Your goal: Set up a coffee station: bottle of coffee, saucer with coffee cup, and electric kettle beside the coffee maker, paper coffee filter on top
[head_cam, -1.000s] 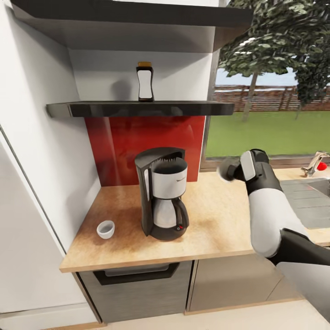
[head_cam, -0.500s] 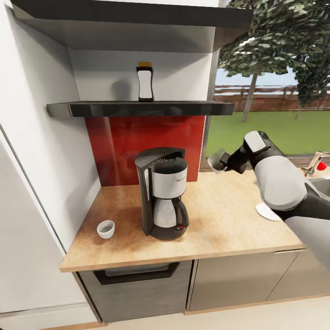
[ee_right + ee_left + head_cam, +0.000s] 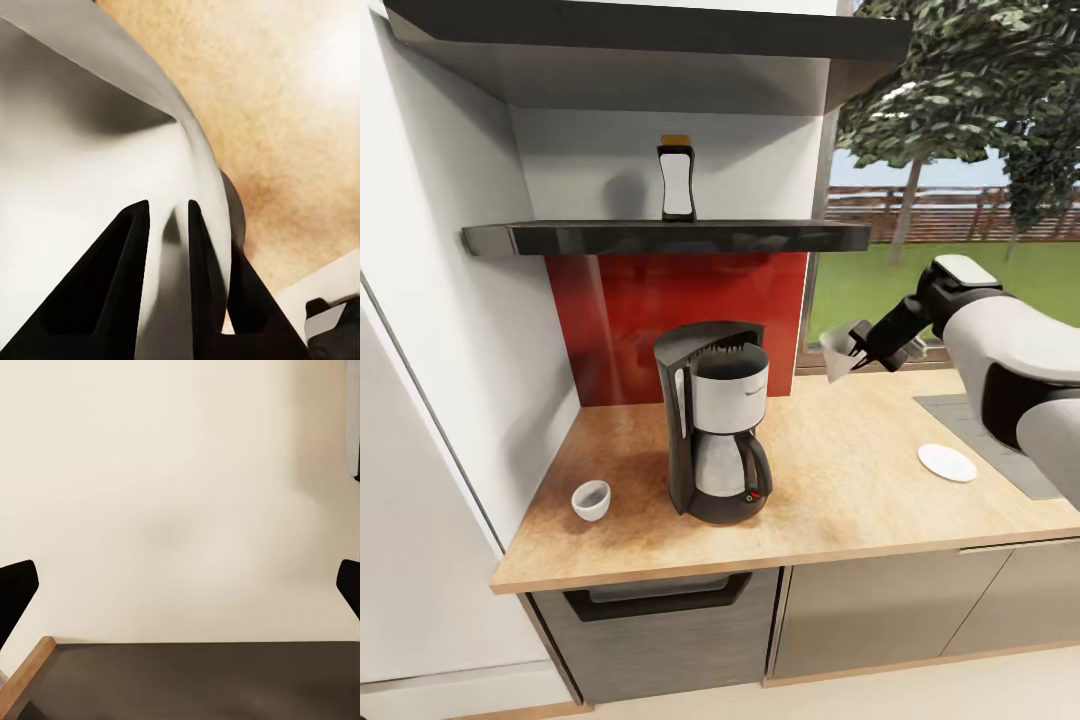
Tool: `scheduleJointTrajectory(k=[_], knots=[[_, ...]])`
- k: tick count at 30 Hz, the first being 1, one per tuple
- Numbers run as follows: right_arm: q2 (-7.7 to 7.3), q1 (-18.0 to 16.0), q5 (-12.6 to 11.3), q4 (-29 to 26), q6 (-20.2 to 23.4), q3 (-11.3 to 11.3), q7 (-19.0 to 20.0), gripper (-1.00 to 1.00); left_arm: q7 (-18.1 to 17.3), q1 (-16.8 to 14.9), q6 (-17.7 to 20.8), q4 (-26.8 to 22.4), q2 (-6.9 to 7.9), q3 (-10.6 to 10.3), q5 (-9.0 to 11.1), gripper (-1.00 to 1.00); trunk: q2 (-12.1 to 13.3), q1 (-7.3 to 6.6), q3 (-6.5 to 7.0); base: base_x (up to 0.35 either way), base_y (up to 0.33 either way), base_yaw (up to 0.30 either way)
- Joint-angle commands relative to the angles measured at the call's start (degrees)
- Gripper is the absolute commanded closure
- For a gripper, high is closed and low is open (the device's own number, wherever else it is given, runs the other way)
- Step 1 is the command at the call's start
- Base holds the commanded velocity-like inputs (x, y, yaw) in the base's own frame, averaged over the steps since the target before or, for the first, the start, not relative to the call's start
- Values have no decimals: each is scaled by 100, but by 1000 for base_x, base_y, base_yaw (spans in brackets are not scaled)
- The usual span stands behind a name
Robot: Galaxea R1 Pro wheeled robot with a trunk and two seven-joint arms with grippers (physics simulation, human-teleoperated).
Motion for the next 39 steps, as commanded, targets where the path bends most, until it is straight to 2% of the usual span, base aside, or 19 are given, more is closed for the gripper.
scheduleJointTrajectory(k=[1,6,10,20,25,31,39], knots=[[-1,-9,-74,11,6,-5,-79,100,12,1,-15,-6,-1,45,-60,-100,-11,3,-11,0,0,0],[-5,-93,-42,178,13,-34,-235,100,12,1,-13,-2,-1,47,-60,-100,-11,3,-11,0,0,0],[-5,-447,-76,730,4,-42,-817,100,12,1,-16,0,-1,42,-60,-100,-11,3,-11,0,0,0],[-20,-550,-105,820,2,-69,-910,100,12,1,-18,-1,2,24,-53,-100,-11,3,-11,0,0,0],[-87,-612,-106,825,2,-83,-911,100,17,11,-11,11,66,23,-47,-100,-11,3,-11,0,0,0],[-135,-663,-93,833,2,-527,-911,100,19,12,-3,9,76,18,-43,-100,-11,3,30,0,0,0],[-138,-666,-90,838,2,-644,-911,100,12,10,-7,9,39,6,-48,-100,-11,3,100,0,0,0]])
